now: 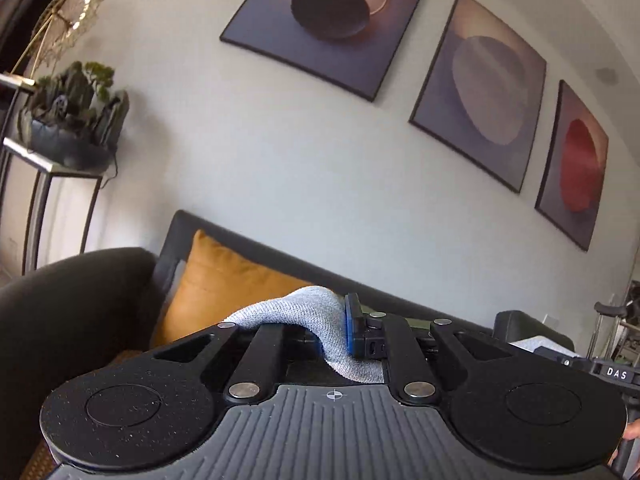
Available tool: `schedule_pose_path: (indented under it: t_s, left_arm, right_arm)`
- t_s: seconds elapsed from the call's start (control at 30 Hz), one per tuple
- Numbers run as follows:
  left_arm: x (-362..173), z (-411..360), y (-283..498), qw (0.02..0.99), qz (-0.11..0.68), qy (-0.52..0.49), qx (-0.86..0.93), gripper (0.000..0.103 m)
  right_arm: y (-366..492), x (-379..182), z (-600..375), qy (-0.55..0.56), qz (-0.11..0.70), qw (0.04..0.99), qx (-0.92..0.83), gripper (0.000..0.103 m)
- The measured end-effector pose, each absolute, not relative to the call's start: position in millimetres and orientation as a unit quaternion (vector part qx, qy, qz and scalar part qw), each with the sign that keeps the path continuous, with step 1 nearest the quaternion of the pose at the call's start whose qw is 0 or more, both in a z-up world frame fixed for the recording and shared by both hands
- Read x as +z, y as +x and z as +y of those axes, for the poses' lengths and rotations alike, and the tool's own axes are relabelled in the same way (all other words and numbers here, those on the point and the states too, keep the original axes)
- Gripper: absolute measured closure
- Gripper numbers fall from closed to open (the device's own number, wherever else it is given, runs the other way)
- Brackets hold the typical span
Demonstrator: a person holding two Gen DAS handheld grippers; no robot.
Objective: Fold clothes
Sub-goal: 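Grasp the hoodie with both tools and lift it high to spread it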
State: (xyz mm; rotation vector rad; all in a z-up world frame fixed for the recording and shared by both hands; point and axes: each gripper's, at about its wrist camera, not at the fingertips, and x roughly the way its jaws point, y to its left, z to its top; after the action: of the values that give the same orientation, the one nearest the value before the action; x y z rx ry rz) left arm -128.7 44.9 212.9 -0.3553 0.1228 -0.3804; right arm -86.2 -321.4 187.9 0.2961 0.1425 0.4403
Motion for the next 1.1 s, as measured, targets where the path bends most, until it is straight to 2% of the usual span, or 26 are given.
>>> schedule_pose_path:
  t_s: [0.27, 0.6, 0.77, 0.97, 1.1]
  left_arm:
    - [250, 45, -180, 0.953, 0.045, -0.174, -0.245, 0.096]
    - [238, 47, -187, 0.941, 0.084, -0.201, -0.258, 0.096]
    - [196, 43, -130, 0.929, 0.173, -0.217, -0.247, 0.095]
    - [121, 31, -46, 0.91, 0.274, -0.232, -0.205, 0.095]
    - [77, 26, 11, 0.896, 0.317, -0.25, -0.183, 0.095]
  right_arm:
    - [-150, 217, -335, 0.121, 0.013, 0.965, 0.232, 0.087]
    - [-186, 205, -338, 0.113, 0.009, 0.965, 0.237, 0.086]
    - [-154, 174, -342, 0.123, 0.064, 0.964, 0.225, 0.086]
    - [-77, 105, -352, 0.155, 0.161, 0.956, 0.188, 0.086]
    - [-27, 66, -359, 0.175, 0.197, 0.95, 0.171, 0.086]
